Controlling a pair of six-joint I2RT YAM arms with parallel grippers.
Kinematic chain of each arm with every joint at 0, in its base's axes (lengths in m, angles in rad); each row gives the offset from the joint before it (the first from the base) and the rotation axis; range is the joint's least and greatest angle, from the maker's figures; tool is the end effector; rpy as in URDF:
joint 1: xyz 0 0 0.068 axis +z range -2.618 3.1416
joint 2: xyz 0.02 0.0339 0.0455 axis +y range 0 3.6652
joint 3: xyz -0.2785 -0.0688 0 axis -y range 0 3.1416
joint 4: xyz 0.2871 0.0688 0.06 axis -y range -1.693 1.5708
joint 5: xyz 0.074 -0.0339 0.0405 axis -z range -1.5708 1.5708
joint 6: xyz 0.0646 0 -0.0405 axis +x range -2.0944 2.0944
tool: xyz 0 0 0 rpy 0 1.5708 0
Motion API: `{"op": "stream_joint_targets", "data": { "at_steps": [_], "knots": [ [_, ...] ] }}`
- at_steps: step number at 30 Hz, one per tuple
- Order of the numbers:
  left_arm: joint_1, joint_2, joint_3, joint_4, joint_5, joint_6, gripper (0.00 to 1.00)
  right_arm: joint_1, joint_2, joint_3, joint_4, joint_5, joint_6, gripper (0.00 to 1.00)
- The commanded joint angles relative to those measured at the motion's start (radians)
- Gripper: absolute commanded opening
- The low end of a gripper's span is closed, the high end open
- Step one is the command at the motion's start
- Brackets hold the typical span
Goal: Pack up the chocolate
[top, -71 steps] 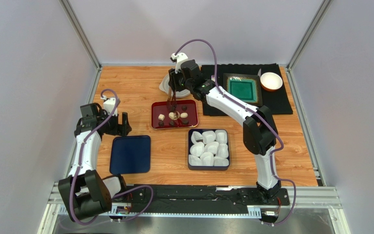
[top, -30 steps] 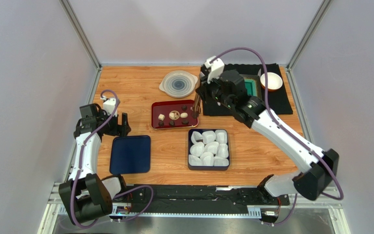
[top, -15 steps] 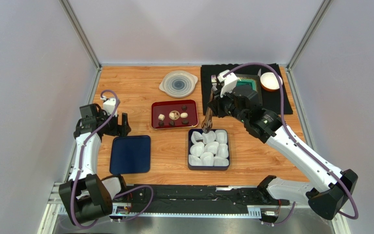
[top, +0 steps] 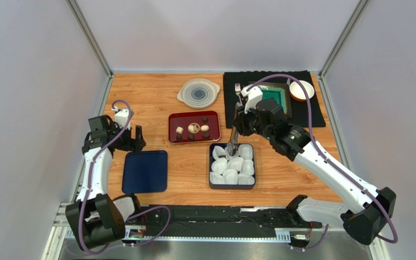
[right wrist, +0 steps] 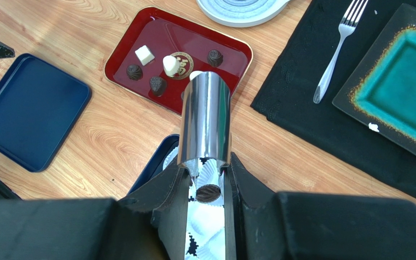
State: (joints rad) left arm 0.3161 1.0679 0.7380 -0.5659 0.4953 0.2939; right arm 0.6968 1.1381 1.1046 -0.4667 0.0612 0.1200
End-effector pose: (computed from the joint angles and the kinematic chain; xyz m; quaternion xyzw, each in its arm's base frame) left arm 0.2553 0.0512 0.2191 0.0710 0.9156 -0.1242 0.3757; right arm 0.2431 0.1983 0.3503 -0.2296 0.8286 0.1783 0.4784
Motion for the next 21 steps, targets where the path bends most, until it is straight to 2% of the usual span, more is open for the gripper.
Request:
{"op": "stream_joint_targets", "data": {
  "at_steps": [1,5,11,21],
  "knots": [
    [0.011,-0.016,0.021,-0.009,0.028,0.002,0.91,0.000,-0.031,-0.005,0.046,0.005,0.017,0.21],
    [0.011,-0.017,0.027,-0.014,0.026,0.002,0.91,0.000,-0.029,-0.002,0.051,0.005,0.018,0.28],
    [0.011,-0.020,0.026,-0.015,0.023,0.004,0.91,0.000,-0.026,0.001,0.053,0.012,0.015,0.32],
    [0.011,-0.022,0.027,-0.014,0.017,0.010,0.91,0.000,-0.026,0.000,0.056,0.017,0.015,0.34]
  ]
}}
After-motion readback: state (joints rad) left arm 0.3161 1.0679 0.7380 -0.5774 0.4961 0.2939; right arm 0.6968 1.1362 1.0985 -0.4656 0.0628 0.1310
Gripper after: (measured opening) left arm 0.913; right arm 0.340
